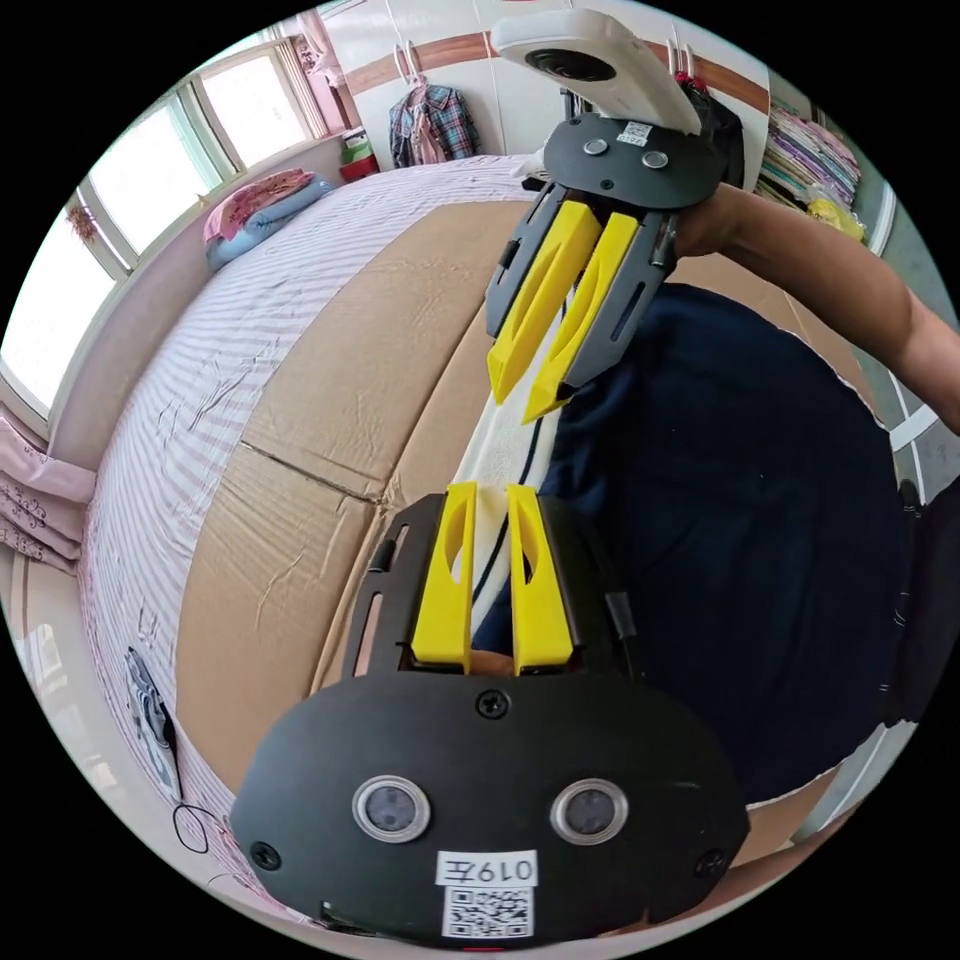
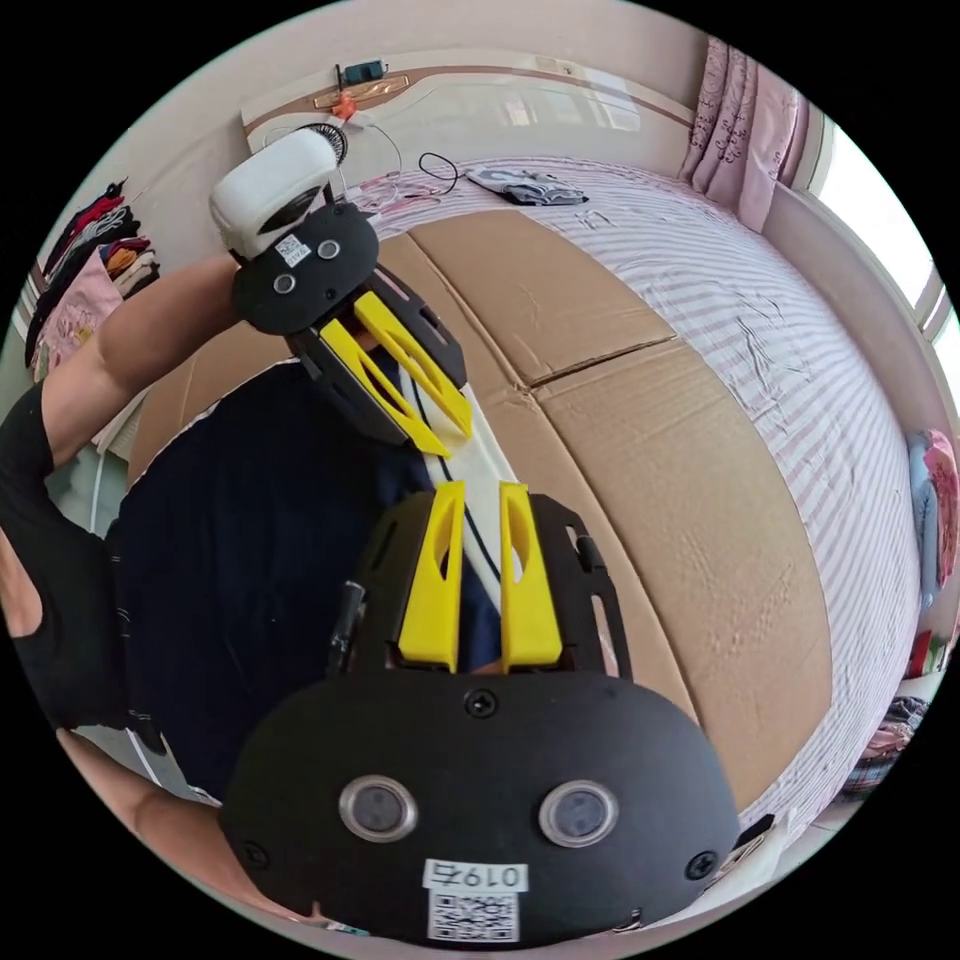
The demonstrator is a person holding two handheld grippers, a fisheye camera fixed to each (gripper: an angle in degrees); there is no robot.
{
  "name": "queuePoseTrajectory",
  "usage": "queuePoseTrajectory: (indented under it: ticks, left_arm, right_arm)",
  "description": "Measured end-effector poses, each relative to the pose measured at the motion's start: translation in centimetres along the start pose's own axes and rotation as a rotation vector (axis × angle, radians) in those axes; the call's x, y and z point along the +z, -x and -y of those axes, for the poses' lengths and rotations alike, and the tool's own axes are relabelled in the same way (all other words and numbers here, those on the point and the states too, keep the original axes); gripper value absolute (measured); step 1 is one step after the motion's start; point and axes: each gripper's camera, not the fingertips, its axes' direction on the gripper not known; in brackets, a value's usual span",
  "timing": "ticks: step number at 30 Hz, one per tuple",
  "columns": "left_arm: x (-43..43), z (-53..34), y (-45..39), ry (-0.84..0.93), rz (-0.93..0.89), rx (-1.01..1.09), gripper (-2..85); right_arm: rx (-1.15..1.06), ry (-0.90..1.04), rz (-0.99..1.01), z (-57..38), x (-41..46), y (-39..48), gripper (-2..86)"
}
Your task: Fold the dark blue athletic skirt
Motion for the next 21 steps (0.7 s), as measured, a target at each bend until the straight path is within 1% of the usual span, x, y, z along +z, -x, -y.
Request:
queuePoseTrajectory:
  ticks: [4,9,12,15,21]
  left_arm:
    - [0.2,1.1,0.5,0.002,0.049,-0.014,6.5]
    - [0.9,3.1,0.8,0.048,0.077,0.025,6.7]
    - [1.4,4.1,1.3,0.074,0.059,0.032,6.1]
    - [2.0,4.6,2.2,0.074,0.009,0.017,5.4]
    - [2.5,4.7,4.5,0.06,0.016,-0.07,8.4]
  right_arm:
    - [-0.028,0.067,-0.035,1.8,3.2,0.1,7.8]
    - [-0.066,0.052,-0.052,2.9,5.1,0.6,7.7]
    - [-0.083,0.054,-0.097,3.7,6.0,0.9,8.6]
    - [-0.112,0.063,-0.057,4.3,7.2,1.3,6.2]
    - [-0.081,0.046,-0.038,5.1,8.8,1.0,5.7]
